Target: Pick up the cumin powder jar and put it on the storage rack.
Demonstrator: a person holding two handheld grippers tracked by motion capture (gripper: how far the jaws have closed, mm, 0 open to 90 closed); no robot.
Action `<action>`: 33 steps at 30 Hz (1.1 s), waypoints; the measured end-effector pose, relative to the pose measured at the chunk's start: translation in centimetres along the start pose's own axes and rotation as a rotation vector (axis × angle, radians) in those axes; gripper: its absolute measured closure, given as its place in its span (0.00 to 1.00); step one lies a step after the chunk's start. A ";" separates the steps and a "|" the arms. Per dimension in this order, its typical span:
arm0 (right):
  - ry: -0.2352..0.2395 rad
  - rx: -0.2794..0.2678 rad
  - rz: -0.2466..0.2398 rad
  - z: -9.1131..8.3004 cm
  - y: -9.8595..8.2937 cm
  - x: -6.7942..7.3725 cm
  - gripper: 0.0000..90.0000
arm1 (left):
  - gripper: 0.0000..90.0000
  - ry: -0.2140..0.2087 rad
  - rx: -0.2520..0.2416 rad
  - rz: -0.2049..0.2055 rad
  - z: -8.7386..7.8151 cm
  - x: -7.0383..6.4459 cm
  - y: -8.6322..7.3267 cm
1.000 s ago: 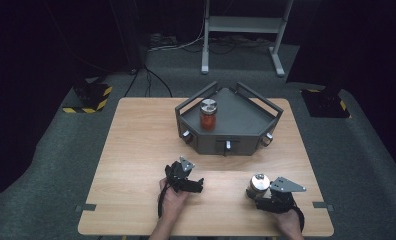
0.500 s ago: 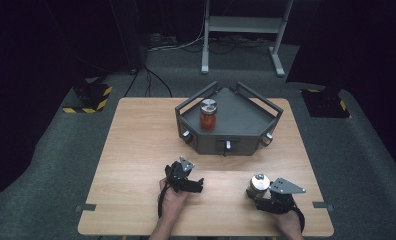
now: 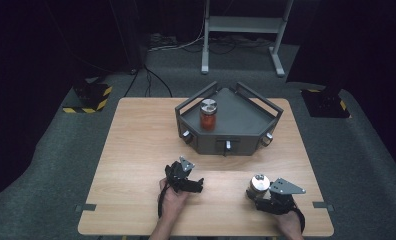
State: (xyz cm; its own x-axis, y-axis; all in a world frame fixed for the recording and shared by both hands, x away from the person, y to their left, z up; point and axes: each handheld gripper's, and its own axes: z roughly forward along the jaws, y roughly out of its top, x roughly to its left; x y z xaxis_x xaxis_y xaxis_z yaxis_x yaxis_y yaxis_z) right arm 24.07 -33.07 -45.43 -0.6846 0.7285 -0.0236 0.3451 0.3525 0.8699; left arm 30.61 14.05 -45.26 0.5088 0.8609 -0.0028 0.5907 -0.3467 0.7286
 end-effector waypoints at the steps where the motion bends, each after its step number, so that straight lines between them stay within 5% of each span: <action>1: 0.001 -0.002 0.002 0.0 0.0 0.0 0.35 | 0.01 0.000 0.000 0.000 0.0 0.0 0.0; 33: 0.025 -0.028 0.040 -1.3 2.4 -1.5 0.35 | 0.02 0.002 -0.001 -0.002 0.0 0.0 0.0</action>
State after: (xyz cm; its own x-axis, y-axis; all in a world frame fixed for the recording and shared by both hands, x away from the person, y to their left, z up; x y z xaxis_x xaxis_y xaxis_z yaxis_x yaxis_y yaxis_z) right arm 25.08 -34.07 -42.62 -0.6865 0.7267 0.0239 0.3547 0.3061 0.8835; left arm 30.57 14.05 -45.26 0.5064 0.8623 -0.0030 0.5908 -0.3444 0.7296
